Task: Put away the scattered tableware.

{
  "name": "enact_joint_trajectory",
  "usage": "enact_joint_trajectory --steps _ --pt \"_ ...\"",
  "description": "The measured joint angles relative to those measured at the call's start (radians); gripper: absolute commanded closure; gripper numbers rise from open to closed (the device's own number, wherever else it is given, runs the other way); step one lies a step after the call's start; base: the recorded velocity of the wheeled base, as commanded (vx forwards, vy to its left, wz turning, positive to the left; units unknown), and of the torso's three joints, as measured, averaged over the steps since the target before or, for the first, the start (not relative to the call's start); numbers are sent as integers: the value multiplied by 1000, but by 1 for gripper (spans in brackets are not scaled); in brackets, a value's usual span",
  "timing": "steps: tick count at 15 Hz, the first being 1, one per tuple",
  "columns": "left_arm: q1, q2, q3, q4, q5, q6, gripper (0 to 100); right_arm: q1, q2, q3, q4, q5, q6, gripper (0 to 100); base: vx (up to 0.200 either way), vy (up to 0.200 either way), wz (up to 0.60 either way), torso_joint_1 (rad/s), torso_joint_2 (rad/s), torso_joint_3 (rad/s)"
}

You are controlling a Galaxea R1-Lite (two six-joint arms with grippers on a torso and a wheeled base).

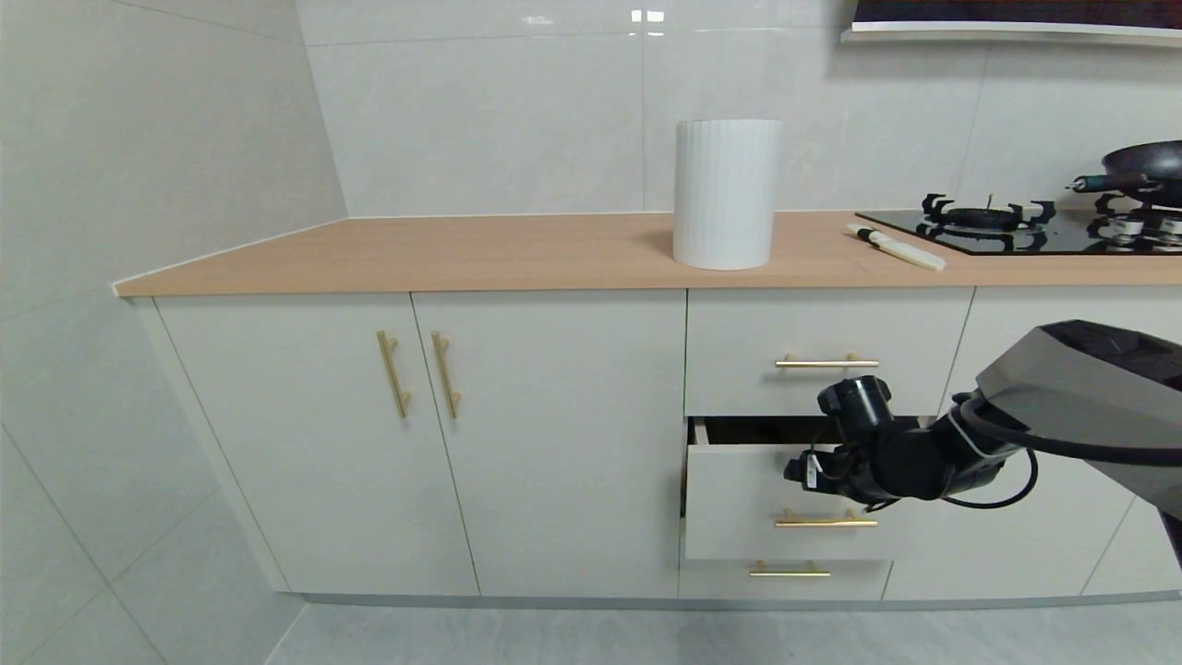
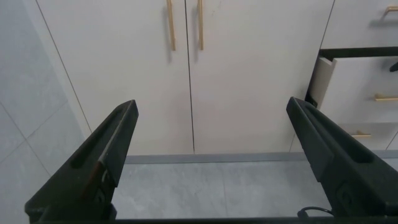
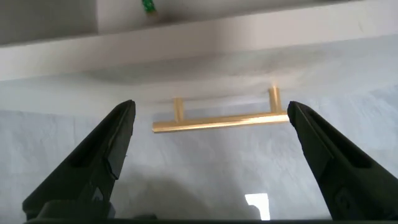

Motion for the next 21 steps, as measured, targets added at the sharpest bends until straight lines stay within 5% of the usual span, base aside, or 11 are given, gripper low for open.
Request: enact_joint_trajectory --steps 9,21 --pt "0 0 0 0 0 0 0 -61 111 -75 -162 2 7 0 0 0 0 0 0 0" --pt "0 0 0 0 0 0 0 -96 221 -248 -163 1 174 0 0 0 0 0 0 0"
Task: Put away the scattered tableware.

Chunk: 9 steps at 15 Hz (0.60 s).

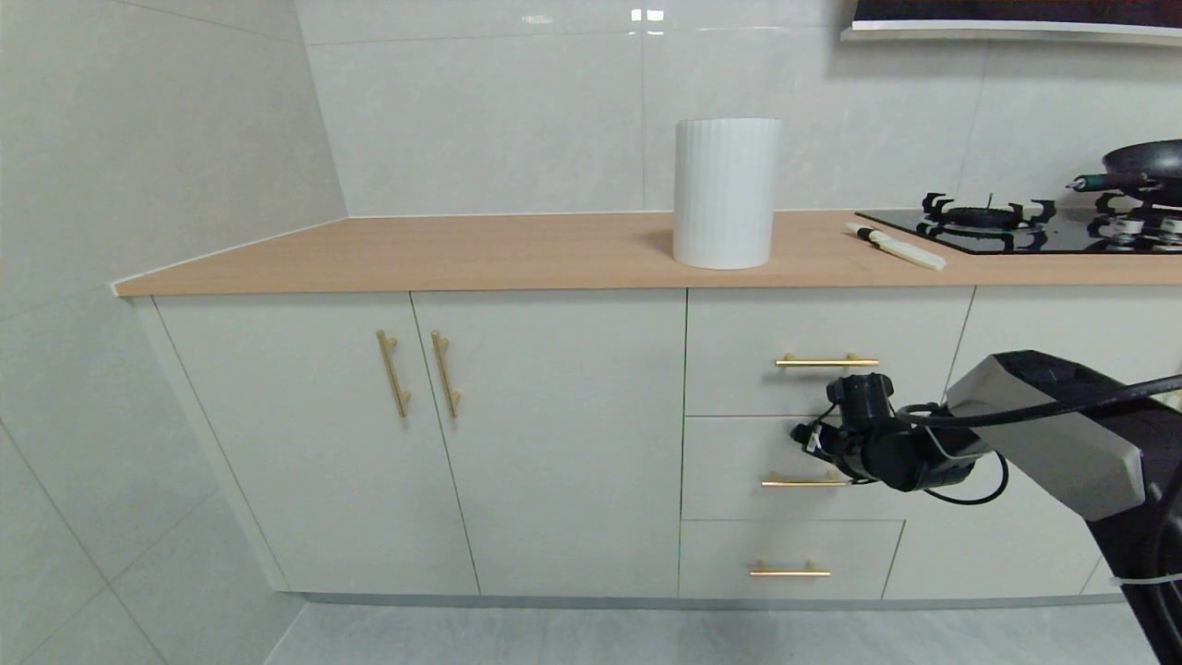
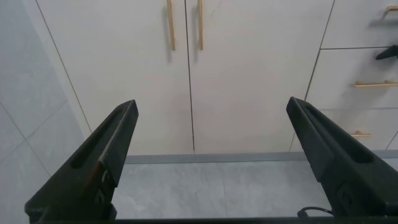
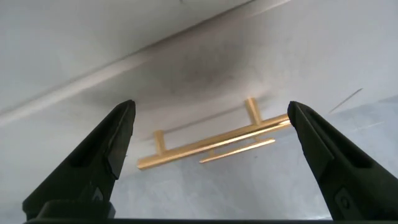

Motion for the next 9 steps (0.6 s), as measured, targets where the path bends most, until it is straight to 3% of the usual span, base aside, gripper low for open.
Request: enact_joint_trajectory --steps 9 --pt "0 0 0 0 0 0 0 -1 7 -31 -1 1 41 0 0 0 0 0 0 0"
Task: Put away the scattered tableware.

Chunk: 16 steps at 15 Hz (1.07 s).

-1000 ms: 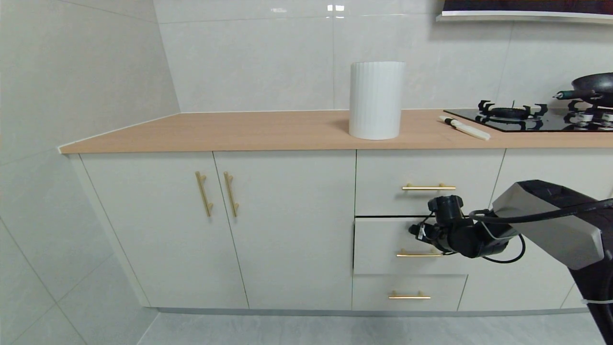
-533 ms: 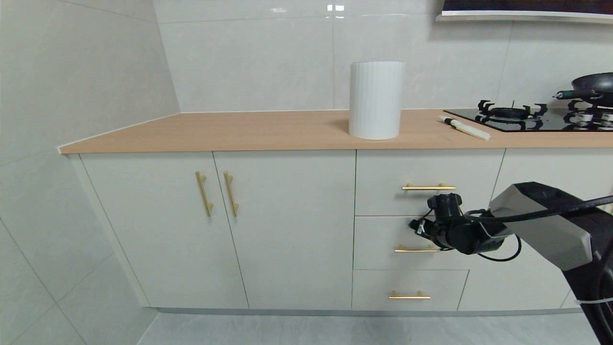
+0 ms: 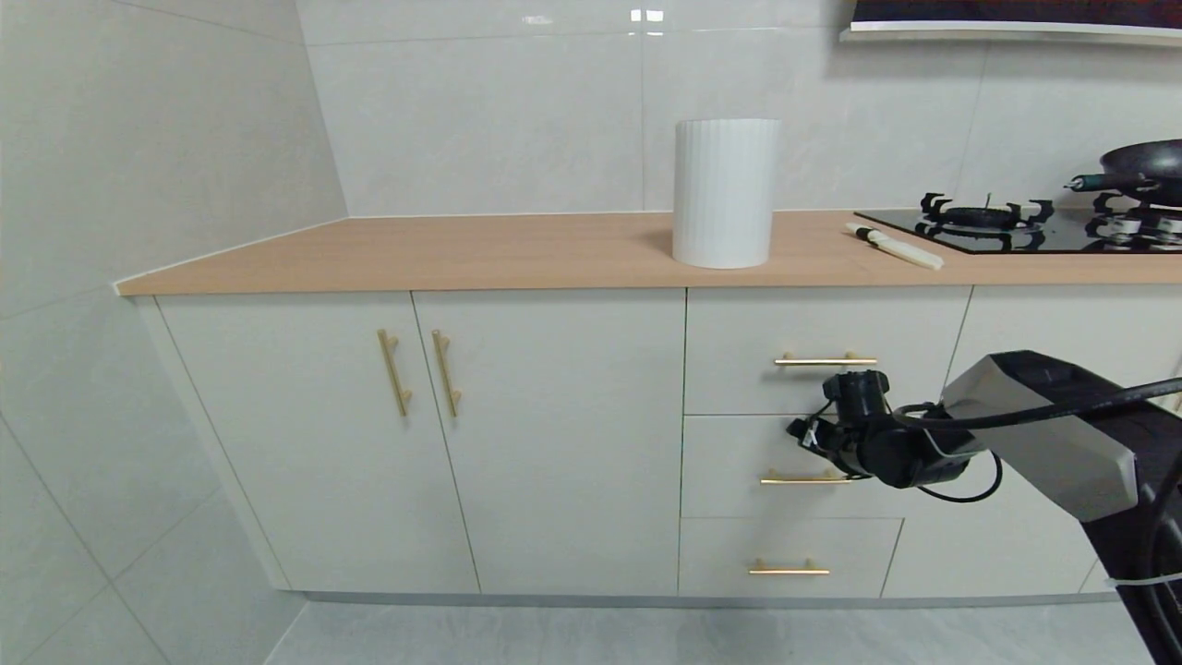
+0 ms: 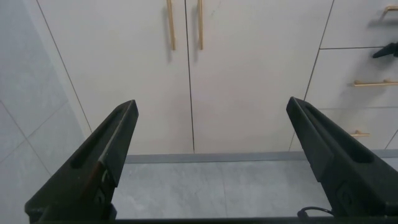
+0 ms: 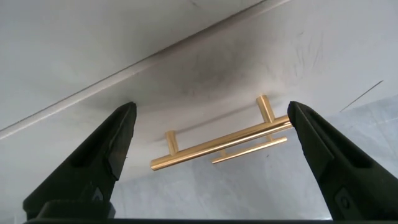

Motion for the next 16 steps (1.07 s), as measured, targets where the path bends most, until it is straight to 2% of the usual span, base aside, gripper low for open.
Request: enact_joint_trajectory --steps 3,7,12,16 --pt "0 0 0 0 0 0 0 -1 -66 93 3 4 -3 0 0 0 0 0 0 0" --pt "0 0 0 0 0 0 0 5 -308 336 6 10 -58 0 0 0 0 0 0 0" --pt "0 0 0 0 0 0 0 8 -830 643 8 -10 -167 0 0 0 0 0 0 0" --pt "0 0 0 0 0 0 0 -24 -1324 869 45 -60 -319 0 0 0 0 0 0 0"
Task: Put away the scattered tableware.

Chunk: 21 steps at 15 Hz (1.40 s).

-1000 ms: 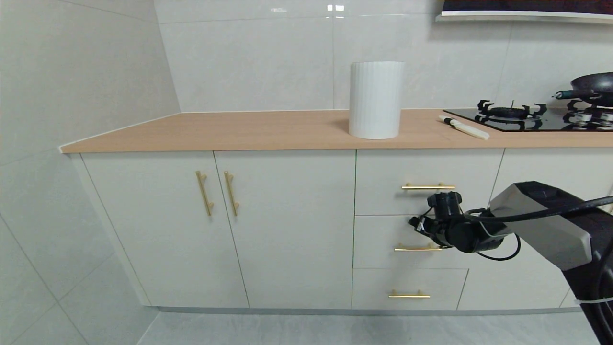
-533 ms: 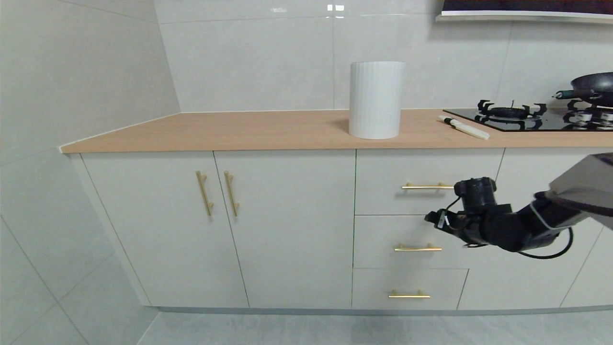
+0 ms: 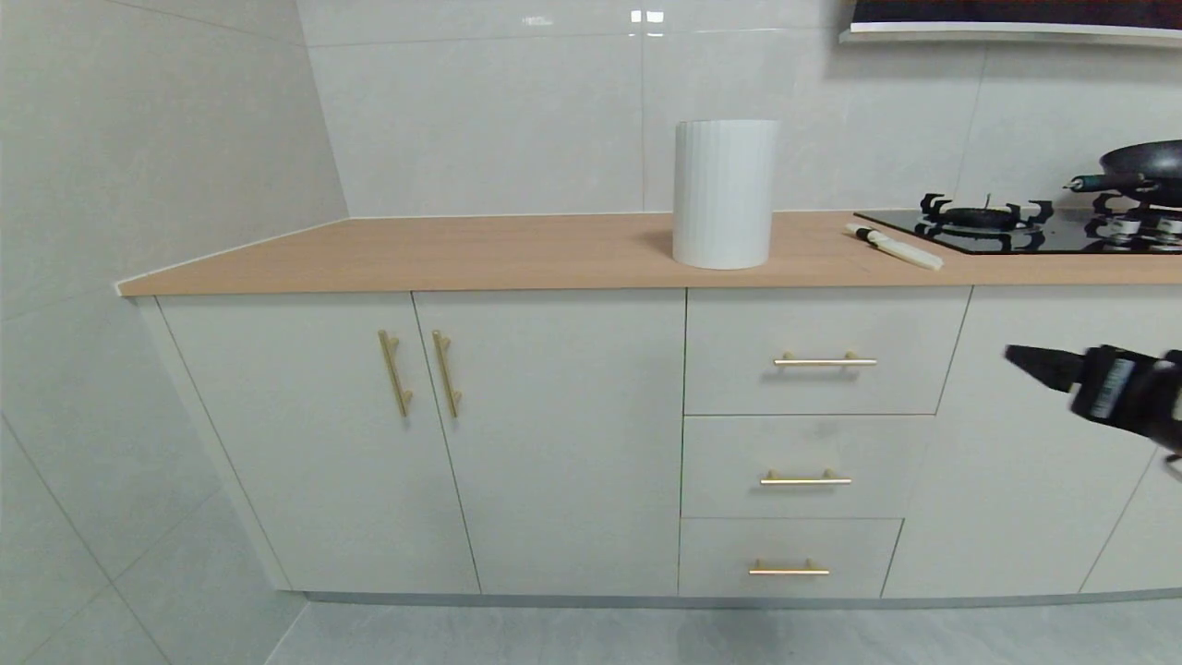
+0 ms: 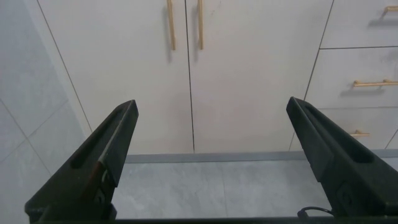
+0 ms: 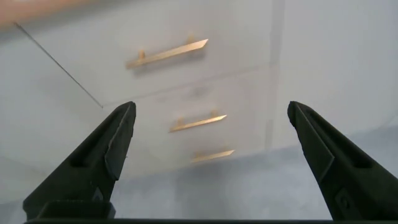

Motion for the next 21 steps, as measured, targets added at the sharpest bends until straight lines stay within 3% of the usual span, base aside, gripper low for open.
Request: enact_joint_trajectory --steps 3,7,12,16,19,21 --pt "0 0 0 0 0 0 0 -76 -367 107 147 -13 -72 0 0 0 0 0 0 0" --pt "0 0 0 0 0 0 0 -131 -805 158 450 -19 -158 0 0 0 0 0 0 0" --pt "0 0 0 0 0 0 0 -143 -1158 191 670 6 -260 0 0 0 0 0 0 0" --pt "0 0 0 0 0 0 0 -140 -1245 325 643 72 -250 0 0 0 0 0 0 0" --pt "0 0 0 0 0 0 0 -140 -1258 518 400 221 -250 0 0 0 0 0 0 0" --pt "0 0 0 0 0 0 0 -140 -1261 586 391 282 -255 0 0 0 0 0 0 0"
